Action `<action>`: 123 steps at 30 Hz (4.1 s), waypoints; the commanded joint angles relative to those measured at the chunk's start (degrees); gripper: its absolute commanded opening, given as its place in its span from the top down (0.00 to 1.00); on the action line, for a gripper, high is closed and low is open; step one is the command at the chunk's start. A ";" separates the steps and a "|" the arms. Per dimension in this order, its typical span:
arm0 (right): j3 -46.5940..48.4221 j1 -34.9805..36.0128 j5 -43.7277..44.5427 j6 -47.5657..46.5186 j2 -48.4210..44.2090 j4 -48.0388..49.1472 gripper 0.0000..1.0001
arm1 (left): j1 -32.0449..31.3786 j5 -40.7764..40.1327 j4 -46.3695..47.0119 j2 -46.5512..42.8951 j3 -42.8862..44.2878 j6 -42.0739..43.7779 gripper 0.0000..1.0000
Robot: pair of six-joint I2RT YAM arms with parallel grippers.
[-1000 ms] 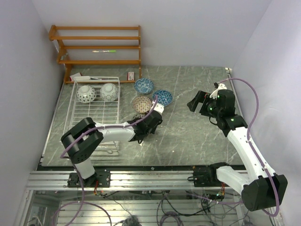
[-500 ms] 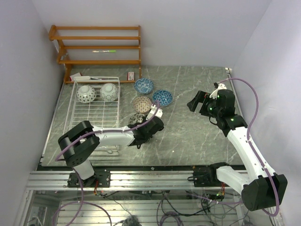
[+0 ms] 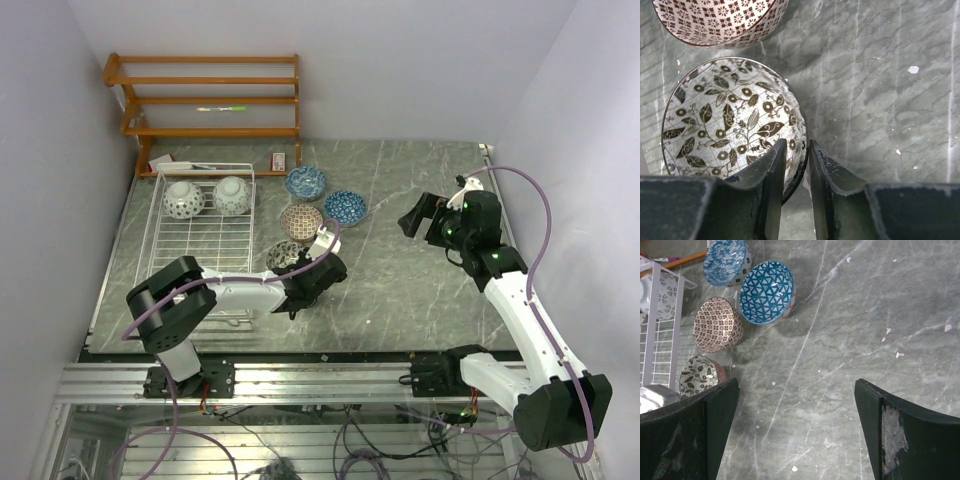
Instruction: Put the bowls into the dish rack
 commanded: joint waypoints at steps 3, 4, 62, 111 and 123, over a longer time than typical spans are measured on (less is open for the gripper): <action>0.02 -0.54 0.25 -0.58 -1.18 -0.28 0.00 | -0.31 -2.81 -0.17 0.73 -0.60 -1.38 0.67; 0.02 -0.51 0.18 -0.50 -1.18 -0.28 0.00 | -0.31 -2.88 -0.12 0.55 -0.74 -1.19 0.73; -0.30 -0.51 -4.04 -0.32 -0.60 1.88 0.00 | 76.05 78.88 94.79 3.54 -34.30 -67.34 0.93; -0.28 -1.06 -5.48 -0.23 3.93 6.26 0.00 | 72.96 77.55 39.27 -12.87 -12.00 -51.13 0.93; -1.26 -1.46 -5.72 0.28 3.93 7.32 0.00 | 68.90 77.51 44.60 -3.01 -11.51 -52.02 0.93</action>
